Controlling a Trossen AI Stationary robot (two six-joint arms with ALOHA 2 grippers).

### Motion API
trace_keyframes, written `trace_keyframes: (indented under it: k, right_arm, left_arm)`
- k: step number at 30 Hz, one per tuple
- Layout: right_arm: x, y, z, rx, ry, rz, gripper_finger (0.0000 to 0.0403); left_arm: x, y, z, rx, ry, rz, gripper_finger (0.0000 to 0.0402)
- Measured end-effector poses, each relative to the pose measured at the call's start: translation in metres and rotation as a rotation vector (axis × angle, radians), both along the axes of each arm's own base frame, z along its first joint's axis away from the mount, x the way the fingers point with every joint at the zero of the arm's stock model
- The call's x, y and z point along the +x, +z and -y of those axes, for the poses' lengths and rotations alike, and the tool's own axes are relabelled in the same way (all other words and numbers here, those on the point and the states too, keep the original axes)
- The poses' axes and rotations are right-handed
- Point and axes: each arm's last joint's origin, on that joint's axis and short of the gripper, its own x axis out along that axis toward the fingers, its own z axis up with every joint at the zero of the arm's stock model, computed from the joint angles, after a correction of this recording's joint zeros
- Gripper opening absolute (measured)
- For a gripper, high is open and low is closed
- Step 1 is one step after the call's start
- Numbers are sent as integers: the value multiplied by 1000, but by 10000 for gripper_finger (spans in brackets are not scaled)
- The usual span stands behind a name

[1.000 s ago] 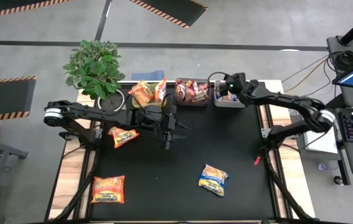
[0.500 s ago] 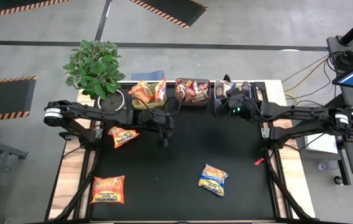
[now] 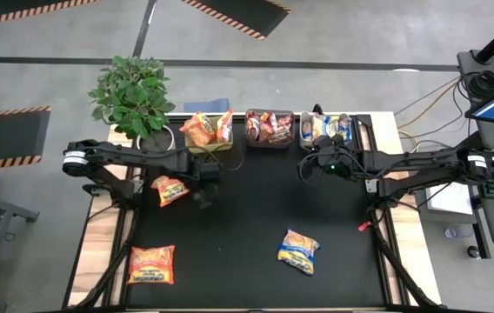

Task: Sort Maruchan noodles
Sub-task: Put the top orange noodle pack into the yellow bin

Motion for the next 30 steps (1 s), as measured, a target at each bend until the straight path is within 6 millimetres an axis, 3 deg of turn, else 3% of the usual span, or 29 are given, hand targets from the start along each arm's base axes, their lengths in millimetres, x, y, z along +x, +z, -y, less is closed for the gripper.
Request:
trace_keyframes:
  k: [5,13,24,30]
  right_arm:
    - [0,0,0,-1,0,4,27]
    - [1,-1,0,-8,6,5,27]
    - [0,-1,0,-6,6,4,27]
    - [0,-2,0,-6,6,4,27]
  left_arm:
    - [-14,-16,1,-9,72,-211,176]
    - [-9,-50,-2,72,82,-362,176]
    - [-3,-70,-4,139,68,-430,175]
    - [0,-75,-4,138,59,-423,135]
